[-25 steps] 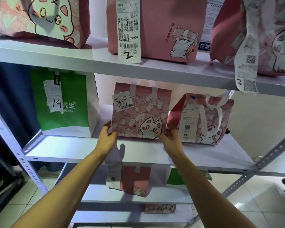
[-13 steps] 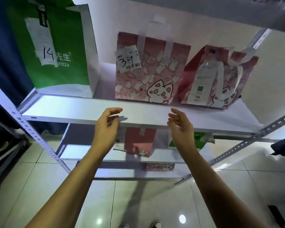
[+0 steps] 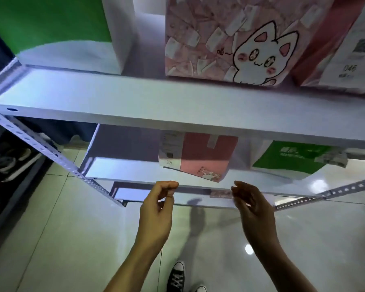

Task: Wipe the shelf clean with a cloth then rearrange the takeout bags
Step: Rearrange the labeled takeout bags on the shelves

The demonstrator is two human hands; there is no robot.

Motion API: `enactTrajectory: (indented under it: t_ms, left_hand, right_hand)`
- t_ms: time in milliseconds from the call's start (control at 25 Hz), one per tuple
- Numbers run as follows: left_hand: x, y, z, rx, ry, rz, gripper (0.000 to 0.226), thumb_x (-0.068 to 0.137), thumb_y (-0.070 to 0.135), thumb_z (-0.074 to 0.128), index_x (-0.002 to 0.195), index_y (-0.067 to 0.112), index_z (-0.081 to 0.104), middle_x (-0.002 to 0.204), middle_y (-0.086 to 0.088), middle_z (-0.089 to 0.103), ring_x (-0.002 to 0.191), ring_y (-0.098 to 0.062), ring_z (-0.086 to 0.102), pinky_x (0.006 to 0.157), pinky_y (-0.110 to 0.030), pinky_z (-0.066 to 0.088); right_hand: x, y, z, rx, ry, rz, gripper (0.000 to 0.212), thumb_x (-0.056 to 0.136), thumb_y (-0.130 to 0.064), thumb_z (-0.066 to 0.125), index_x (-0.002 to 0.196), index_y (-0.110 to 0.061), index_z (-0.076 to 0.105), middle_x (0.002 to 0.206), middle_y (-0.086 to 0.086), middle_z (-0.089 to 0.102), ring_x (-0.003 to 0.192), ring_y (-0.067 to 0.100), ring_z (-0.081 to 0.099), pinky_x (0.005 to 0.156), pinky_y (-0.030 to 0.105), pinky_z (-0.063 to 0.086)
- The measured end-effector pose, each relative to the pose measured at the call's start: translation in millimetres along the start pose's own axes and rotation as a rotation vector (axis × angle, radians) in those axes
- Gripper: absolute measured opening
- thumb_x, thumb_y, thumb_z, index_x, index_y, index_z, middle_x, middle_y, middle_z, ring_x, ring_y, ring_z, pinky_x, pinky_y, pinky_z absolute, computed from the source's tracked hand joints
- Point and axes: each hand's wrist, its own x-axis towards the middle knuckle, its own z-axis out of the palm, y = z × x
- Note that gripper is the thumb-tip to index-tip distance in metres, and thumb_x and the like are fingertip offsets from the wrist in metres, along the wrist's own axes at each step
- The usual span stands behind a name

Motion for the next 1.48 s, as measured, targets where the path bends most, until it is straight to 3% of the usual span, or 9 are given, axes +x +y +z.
enactTrajectory:
  t_ms: [200, 360, 480, 720, 880, 1000, 1080, 1280, 1480]
  left_hand:
    - [20, -43, 5, 0.039, 0.015, -0.001, 0.036, 0.097, -0.001, 0.048, 0.105, 0.028, 0.067, 0.108, 0.019, 0.07, 0.107, -0.002, 0.062, 0.095, -0.035, 0.053]
    - [38, -73, 5, 0.13, 0.004, 0.03, 0.037, 0.096, 0.001, 0.049, 0.109, 0.032, 0.065, 0.11, 0.02, 0.069, 0.107, 0.001, 0.061, 0.09, -0.024, 0.051]
    - [64, -90, 3, 0.193, 0.011, 0.058, 0.039, 0.097, 0.006, 0.049, 0.122, 0.035, 0.057, 0.121, 0.019, 0.063, 0.111, 0.001, 0.058, 0.086, -0.014, 0.047]
    - [150, -103, 18, 0.247, 0.078, 0.077, 0.061, 0.097, 0.012, 0.052, 0.15, 0.03, 0.03, 0.147, 0.014, 0.044, 0.129, -0.007, 0.047, 0.11, -0.033, 0.04]
    - [173, -107, 21, 0.124, 0.054, 0.027, 0.058, 0.093, 0.003, 0.052, 0.142, 0.033, 0.042, 0.119, 0.02, 0.061, 0.101, 0.002, 0.059, 0.074, -0.013, 0.053]
    - [171, -106, 5, 0.077, 0.059, 0.001, 0.054, 0.092, -0.001, 0.049, 0.133, 0.034, 0.046, 0.112, 0.022, 0.064, 0.095, 0.0, 0.062, 0.058, -0.007, 0.048]
    - [169, -108, -12, 0.06, 0.097, -0.007, 0.055, 0.092, 0.0, 0.048, 0.133, 0.036, 0.045, 0.11, 0.022, 0.065, 0.091, -0.011, 0.065, 0.055, -0.013, 0.051]
    - [176, -117, -77, 0.021, 0.278, -0.036, 0.053, 0.088, 0.004, 0.048, 0.133, 0.032, 0.045, 0.107, 0.019, 0.064, 0.075, -0.011, 0.06, 0.055, -0.015, 0.048]
    - [188, -120, -119, 0.036, 0.326, -0.082, 0.057, 0.086, 0.003, 0.046, 0.135, 0.034, 0.044, 0.112, 0.026, 0.061, 0.08, 0.009, 0.058, 0.06, -0.01, 0.043]
  right_hand:
    - [25, 47, 23, 0.038, -0.005, 0.003, 0.038, 0.095, 0.003, 0.061, 0.111, -0.031, 0.066, 0.109, -0.004, 0.074, 0.105, 0.007, 0.069, 0.088, 0.012, 0.053]
    - [50, 79, 37, -0.032, 0.058, -0.046, 0.031, 0.097, -0.004, 0.062, 0.106, -0.034, 0.064, 0.109, -0.006, 0.071, 0.099, 0.0, 0.065, 0.093, 0.03, 0.054]
    - [66, 105, 53, -0.02, 0.071, -0.008, 0.047, 0.096, -0.006, 0.062, 0.135, -0.03, 0.052, 0.135, 0.003, 0.062, 0.119, 0.014, 0.06, 0.101, 0.031, 0.046]
    - [86, 108, 77, 0.04, -0.007, -0.048, 0.057, 0.091, -0.002, 0.062, 0.137, -0.035, 0.053, 0.134, -0.011, 0.065, 0.125, 0.007, 0.06, 0.106, 0.041, 0.048]
    - [88, 105, 93, 0.016, 0.053, -0.058, 0.05, 0.09, -0.001, 0.058, 0.129, -0.033, 0.057, 0.124, -0.011, 0.069, 0.119, 0.008, 0.062, 0.107, 0.043, 0.048]
    - [91, 88, 112, 0.098, 0.046, -0.025, 0.061, 0.095, -0.004, 0.057, 0.147, -0.029, 0.039, 0.125, -0.01, 0.068, 0.107, -0.01, 0.063, 0.103, 0.016, 0.046]
    - [91, 76, 131, 0.155, 0.027, -0.029, 0.061, 0.094, -0.009, 0.056, 0.149, -0.02, 0.033, 0.116, -0.008, 0.068, 0.091, -0.018, 0.063, 0.079, -0.003, 0.043]
    - [95, 68, 196, 0.219, -0.022, -0.081, 0.053, 0.084, -0.02, 0.051, 0.137, -0.018, 0.049, 0.125, -0.002, 0.066, 0.111, 0.003, 0.062, 0.107, 0.042, 0.049]
    - [102, 60, 251, 0.226, -0.037, -0.002, 0.058, 0.087, -0.019, 0.058, 0.139, -0.045, 0.051, 0.137, -0.013, 0.062, 0.127, 0.014, 0.059, 0.109, 0.055, 0.046]
